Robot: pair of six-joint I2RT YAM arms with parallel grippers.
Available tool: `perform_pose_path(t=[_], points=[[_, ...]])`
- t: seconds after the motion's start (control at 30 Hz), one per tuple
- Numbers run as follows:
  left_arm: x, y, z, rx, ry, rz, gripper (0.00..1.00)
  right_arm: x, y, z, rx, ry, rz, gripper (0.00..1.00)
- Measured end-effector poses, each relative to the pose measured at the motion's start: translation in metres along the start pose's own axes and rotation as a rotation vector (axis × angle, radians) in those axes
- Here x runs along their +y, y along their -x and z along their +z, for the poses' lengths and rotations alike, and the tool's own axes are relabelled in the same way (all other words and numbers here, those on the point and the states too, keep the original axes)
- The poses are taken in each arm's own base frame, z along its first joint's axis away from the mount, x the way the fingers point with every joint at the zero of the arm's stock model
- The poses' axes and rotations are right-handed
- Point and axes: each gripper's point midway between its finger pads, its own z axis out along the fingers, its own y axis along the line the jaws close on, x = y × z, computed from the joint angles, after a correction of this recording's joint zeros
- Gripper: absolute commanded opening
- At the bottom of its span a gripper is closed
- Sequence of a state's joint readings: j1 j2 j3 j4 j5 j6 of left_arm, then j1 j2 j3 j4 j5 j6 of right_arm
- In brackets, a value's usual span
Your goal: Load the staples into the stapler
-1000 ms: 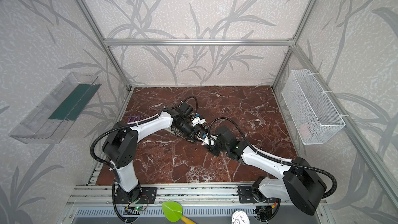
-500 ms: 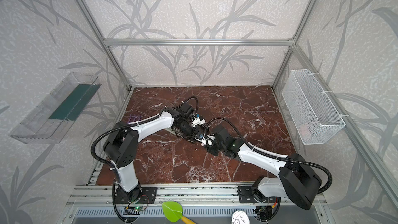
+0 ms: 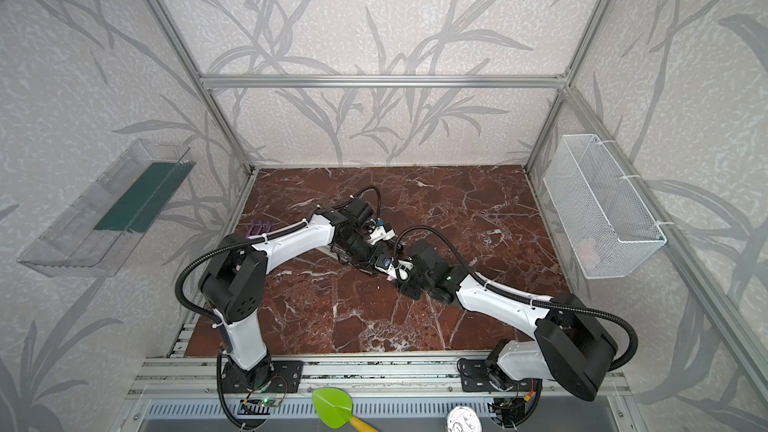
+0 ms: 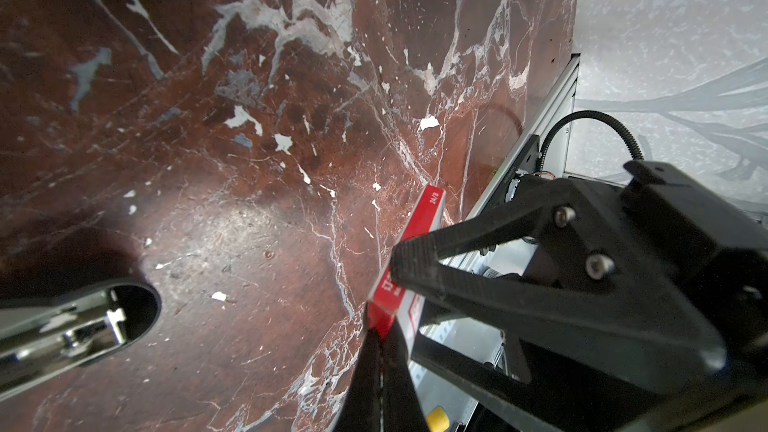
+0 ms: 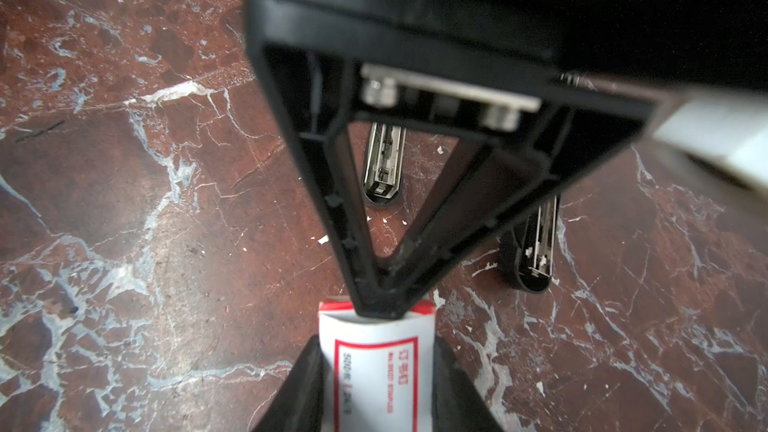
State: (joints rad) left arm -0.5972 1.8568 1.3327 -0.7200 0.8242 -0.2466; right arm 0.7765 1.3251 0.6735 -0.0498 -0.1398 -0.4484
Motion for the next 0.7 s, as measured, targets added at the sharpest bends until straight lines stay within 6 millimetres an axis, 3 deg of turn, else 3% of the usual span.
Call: perform_pose_path(t=[0.37,0.7], points=[[0.005,0.006,0.005,-0.013,-0.004,-0.011,0.0,-0.004,-0.005,0.006,0.036,-0.018,-0.016,0.43],[0.03,0.012,0.023,-0.009,0.017,-0.083,0.0,-0.011,-0.027,0.02,0.185,-0.008,0.01,0.44]])
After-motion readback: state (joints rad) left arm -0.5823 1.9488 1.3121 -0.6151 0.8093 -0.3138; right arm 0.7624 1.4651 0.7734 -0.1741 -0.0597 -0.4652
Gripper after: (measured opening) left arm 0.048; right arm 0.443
